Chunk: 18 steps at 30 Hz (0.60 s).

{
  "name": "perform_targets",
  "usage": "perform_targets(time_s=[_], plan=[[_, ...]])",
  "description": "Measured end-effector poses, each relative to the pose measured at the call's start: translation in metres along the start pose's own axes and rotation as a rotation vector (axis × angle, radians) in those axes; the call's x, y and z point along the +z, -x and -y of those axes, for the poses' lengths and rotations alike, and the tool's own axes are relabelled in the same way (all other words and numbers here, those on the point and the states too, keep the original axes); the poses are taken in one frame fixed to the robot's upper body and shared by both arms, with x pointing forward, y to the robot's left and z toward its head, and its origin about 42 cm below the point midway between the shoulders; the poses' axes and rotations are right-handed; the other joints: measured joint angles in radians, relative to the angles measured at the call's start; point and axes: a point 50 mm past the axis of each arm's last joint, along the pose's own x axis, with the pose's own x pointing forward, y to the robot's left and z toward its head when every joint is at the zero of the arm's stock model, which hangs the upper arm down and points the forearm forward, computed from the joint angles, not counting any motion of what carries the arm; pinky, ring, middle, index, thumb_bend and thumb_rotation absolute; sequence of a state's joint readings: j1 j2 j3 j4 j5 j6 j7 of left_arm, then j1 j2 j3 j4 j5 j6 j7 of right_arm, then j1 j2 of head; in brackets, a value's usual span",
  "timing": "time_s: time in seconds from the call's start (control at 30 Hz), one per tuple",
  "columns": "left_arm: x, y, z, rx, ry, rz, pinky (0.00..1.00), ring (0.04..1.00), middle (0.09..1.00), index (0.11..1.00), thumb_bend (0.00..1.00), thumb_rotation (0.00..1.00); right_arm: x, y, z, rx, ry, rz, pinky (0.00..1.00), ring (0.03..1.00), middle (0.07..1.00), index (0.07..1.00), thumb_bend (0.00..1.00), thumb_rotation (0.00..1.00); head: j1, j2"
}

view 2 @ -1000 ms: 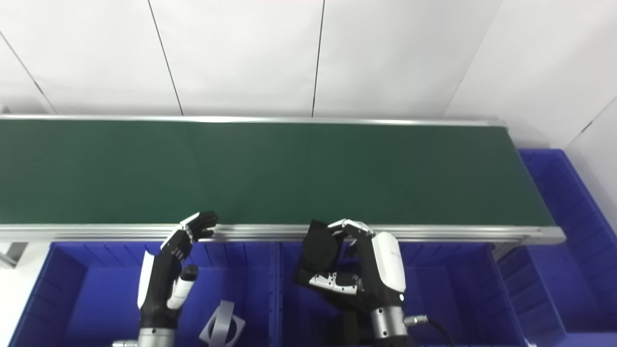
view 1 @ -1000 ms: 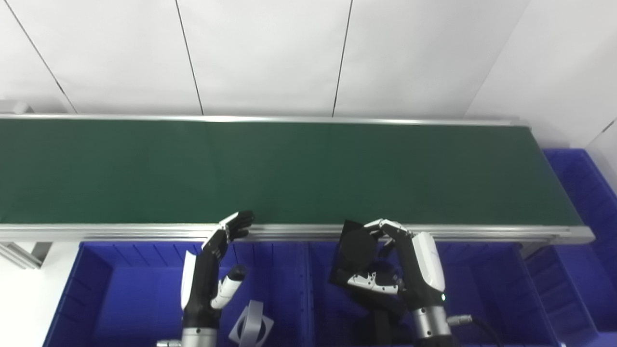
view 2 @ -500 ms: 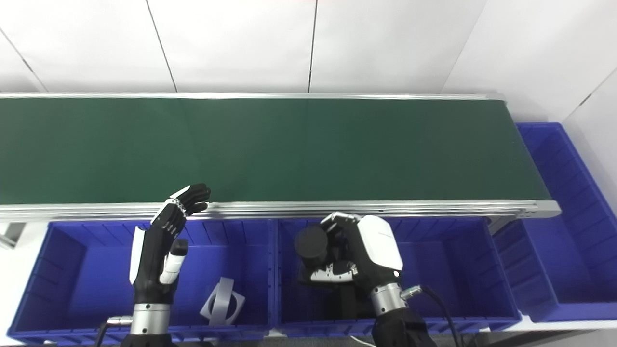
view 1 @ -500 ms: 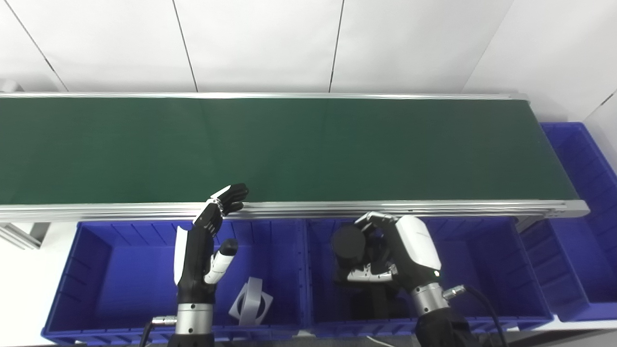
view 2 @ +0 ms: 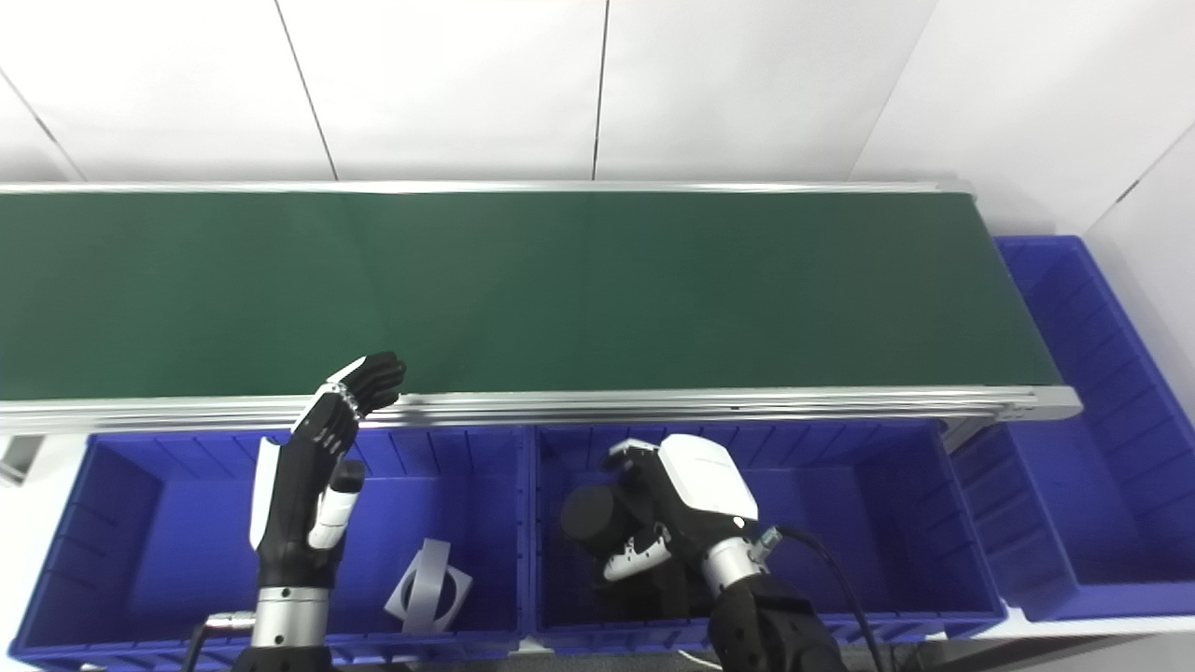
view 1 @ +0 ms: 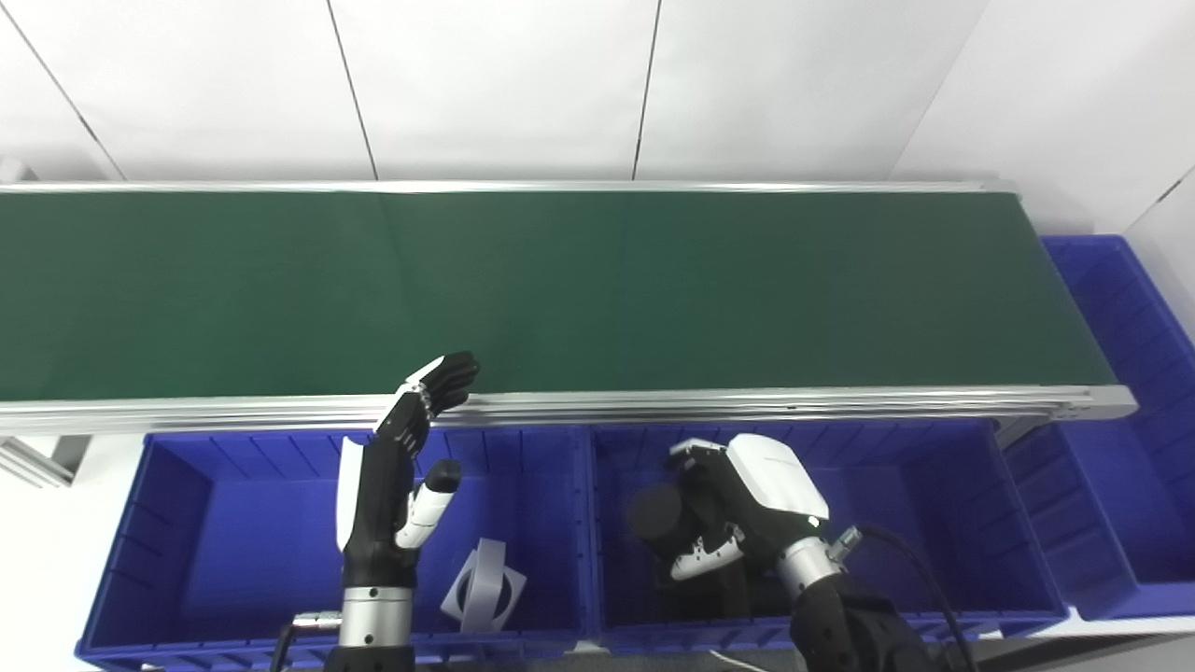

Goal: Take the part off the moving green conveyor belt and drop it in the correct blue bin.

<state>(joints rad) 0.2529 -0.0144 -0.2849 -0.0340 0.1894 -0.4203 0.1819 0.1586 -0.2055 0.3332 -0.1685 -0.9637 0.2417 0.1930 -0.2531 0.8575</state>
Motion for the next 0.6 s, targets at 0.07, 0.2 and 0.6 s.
perform_targets(time_s=[0.07, 0.2, 0.6], plan=[[-0.001, 0.000, -0.001, -0.005, -0.005, -0.005, 0.79, 0.813, 0.803, 0.791, 0.76, 0.90, 0.000, 0.001, -0.001, -0.008, 0.013, -0.009, 0.93, 0.989, 0.983, 0.932, 0.85, 0.29, 0.003, 0.000], [-0.004, 0.001, -0.002, -0.042, -0.032, -0.038, 0.79, 0.830, 0.833, 0.828, 0.85, 0.82, 0.001, 0.007, -0.004, -0.087, -0.011, -0.033, 0.97, 0.999, 0.998, 0.955, 0.89, 0.30, 0.006, 0.000], [-0.010, 0.004, -0.008, -0.113, -0.057, -0.056, 0.81, 0.848, 0.854, 0.845, 0.86, 0.82, 0.013, 0.029, -0.001, -0.351, -0.573, 0.240, 0.95, 0.998, 0.994, 0.970, 0.99, 0.58, 0.012, 0.006]])
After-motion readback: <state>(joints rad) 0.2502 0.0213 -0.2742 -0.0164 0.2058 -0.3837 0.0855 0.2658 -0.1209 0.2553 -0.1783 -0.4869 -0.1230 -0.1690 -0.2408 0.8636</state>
